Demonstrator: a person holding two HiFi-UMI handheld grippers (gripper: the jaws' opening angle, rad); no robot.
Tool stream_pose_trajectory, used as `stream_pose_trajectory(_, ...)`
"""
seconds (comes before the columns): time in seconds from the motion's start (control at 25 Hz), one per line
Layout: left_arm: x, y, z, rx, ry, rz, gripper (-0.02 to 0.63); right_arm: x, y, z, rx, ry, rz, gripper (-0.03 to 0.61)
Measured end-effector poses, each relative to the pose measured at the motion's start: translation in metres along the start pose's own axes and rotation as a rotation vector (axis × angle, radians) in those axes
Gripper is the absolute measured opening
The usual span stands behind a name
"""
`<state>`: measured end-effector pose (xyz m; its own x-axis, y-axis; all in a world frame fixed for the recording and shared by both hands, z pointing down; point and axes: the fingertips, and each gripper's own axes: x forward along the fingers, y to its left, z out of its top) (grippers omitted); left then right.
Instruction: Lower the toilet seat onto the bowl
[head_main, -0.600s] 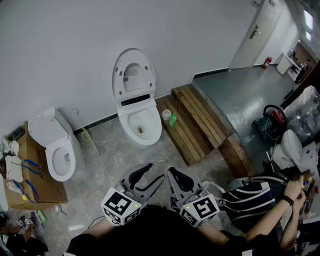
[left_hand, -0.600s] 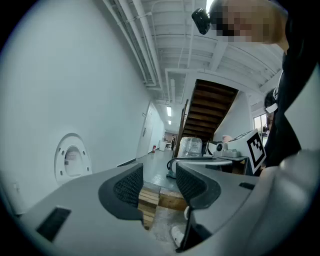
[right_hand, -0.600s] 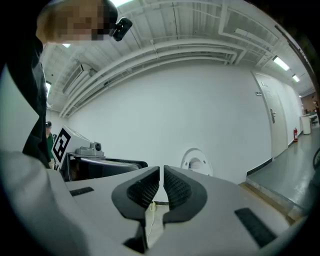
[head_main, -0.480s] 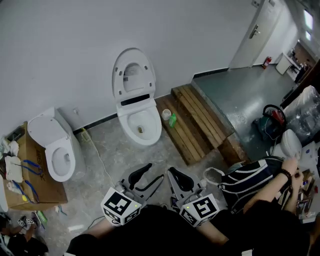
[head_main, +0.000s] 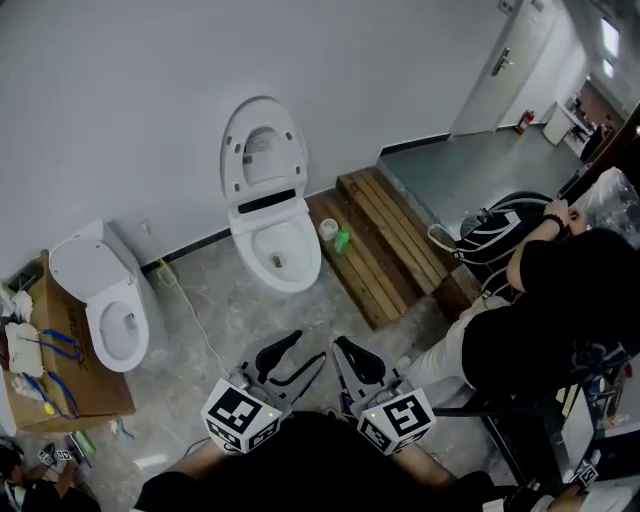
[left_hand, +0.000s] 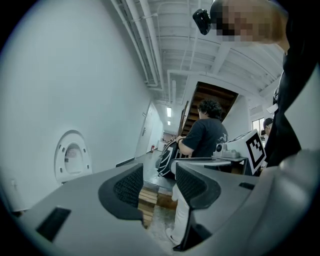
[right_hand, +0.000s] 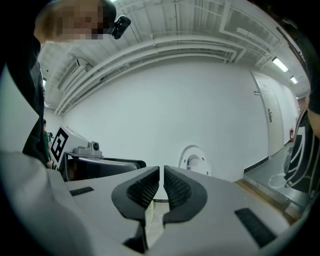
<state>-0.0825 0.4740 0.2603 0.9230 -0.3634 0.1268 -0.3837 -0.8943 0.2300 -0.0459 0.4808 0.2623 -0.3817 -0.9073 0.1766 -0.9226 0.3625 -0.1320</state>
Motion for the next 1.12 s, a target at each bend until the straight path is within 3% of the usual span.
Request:
stream_pose_trajectory(0.36, -0.022, 0.019, -0.014, -0.042, 0.012, -0.040, 0.215, 0.017, 0.027, -0.021, 0.021, 0.060, -0.034, 0.051)
stream_pose_trajectory(0.68, -0.002, 0.036, -0.025, -0.084, 0.058, -0.049, 0.215, 0.038, 0.013, -0.033, 0.060, 0.100, -0.020, 0.051)
stream_pose_trajectory(1.12, 0.072, 0.102, -0.004, -0.073, 0.044, 0.113, 0.215, 0.107, -0.067, -0.018, 0.094, 0.099, 0.123, 0.051)
